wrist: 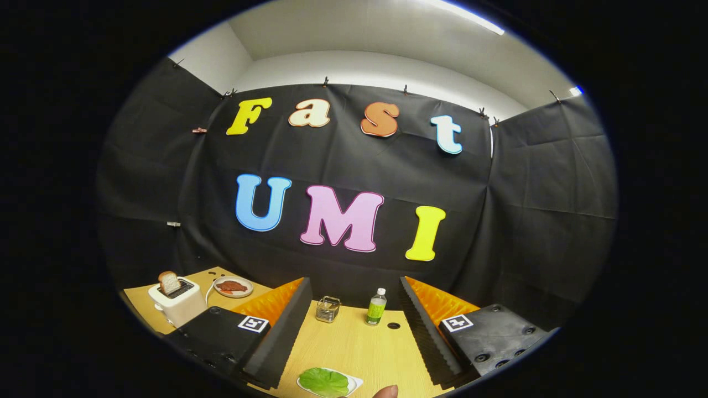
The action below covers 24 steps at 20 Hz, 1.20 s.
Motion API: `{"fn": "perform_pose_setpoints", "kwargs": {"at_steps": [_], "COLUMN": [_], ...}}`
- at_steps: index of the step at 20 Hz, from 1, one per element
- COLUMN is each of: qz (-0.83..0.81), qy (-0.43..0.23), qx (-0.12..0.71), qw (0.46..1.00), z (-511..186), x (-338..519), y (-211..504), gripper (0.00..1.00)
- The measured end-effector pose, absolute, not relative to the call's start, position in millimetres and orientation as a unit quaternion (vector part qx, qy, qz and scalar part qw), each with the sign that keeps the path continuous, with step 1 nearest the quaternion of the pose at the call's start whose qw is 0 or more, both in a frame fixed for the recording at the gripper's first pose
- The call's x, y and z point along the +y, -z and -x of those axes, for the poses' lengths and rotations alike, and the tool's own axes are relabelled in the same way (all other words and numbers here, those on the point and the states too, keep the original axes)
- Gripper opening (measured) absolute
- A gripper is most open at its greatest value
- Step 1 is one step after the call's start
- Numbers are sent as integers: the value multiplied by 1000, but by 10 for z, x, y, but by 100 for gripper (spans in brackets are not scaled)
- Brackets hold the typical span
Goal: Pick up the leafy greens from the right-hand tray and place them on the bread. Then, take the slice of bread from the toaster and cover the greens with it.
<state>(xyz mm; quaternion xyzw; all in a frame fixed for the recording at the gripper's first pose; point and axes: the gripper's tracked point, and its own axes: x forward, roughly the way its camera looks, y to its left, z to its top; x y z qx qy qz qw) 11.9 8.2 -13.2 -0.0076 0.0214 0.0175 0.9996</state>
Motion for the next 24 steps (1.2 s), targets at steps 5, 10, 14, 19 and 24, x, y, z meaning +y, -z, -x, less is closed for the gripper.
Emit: {"fn": "perform_pose_setpoints", "kwargs": {"at_steps": [5, 10, 14, 19, 24], "qz": [20, 7, 20, 21, 14], "qy": [-109, -164, -184, -195, -196], "qx": [178, 317, 405, 480, 532], "qw": [978, 934, 895, 855, 824], "z": [-89, 41, 82, 104, 76], "x": [385, 551, 559, 632, 696], "y": [1132, 2136, 2928, 3754, 4286], "gripper": [96, 96, 93, 88, 74]}}
